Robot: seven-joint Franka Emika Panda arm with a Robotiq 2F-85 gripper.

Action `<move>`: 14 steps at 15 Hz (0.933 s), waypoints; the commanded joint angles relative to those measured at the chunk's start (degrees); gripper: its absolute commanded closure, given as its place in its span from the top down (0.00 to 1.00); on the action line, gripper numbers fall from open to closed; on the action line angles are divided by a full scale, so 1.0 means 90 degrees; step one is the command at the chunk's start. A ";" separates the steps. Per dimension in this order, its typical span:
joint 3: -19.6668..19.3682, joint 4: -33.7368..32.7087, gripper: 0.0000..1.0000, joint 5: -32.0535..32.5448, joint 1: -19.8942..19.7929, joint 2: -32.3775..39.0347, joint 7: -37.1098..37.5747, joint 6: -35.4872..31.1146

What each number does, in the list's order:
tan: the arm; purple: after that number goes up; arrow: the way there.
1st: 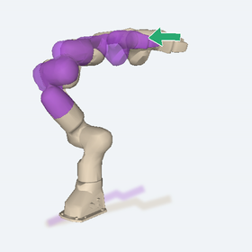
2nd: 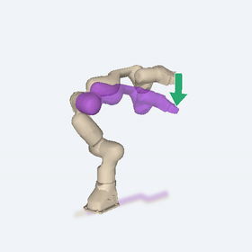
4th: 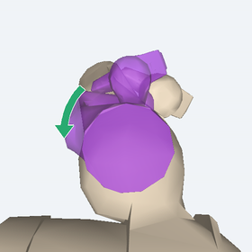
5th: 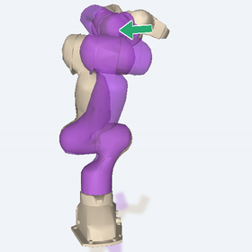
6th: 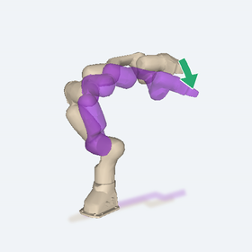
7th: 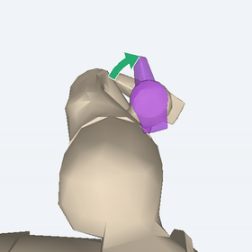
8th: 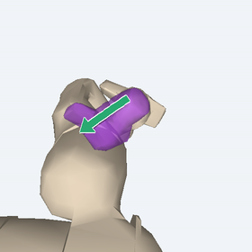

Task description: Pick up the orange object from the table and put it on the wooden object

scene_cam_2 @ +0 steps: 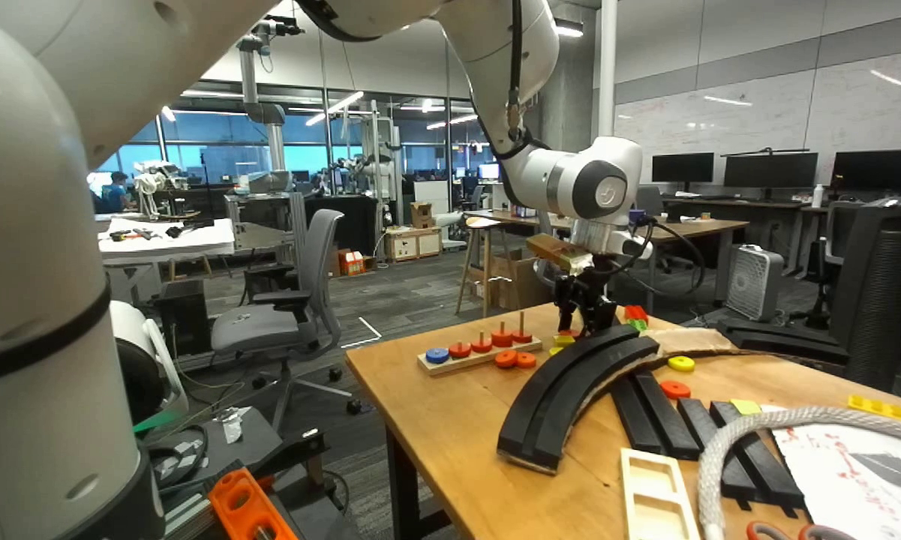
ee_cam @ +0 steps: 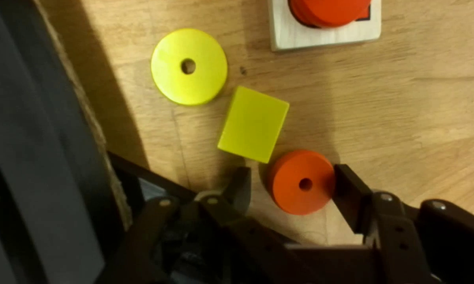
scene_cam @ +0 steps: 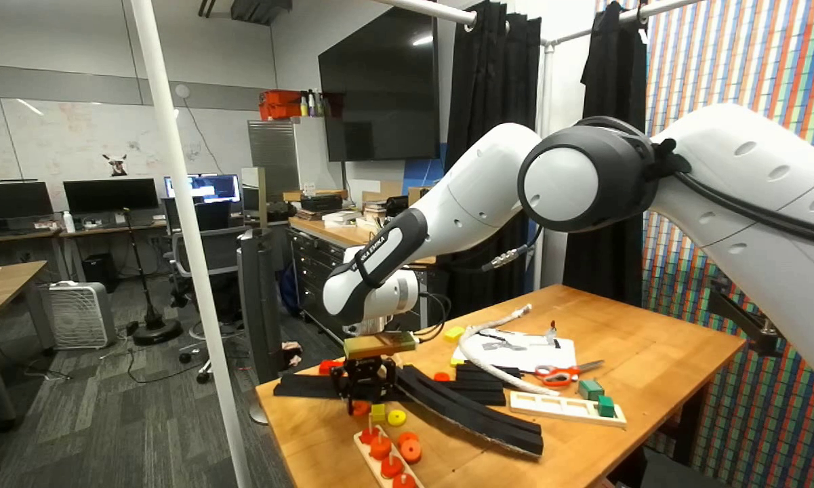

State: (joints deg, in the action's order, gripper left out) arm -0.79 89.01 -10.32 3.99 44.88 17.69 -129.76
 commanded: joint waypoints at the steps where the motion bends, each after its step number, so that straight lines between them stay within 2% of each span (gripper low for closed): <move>1: -0.0083 -0.0272 0.27 0.0150 0.0126 0.0171 0.0211 -0.0015; 2: -0.0086 -0.0289 0.20 0.0153 0.0138 0.0178 0.0225 -0.0016; 3: -0.0090 -0.0287 0.25 0.0159 0.0144 0.0180 0.0233 -0.0017; 8: -0.0206 -0.0146 0.25 0.0365 0.0292 -0.0055 0.0426 0.0147; 14: -0.0570 0.0291 0.25 0.1033 0.0674 -0.0679 0.1036 0.0180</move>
State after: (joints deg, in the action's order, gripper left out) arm -3.92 88.86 -4.03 7.96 42.92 23.65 -129.27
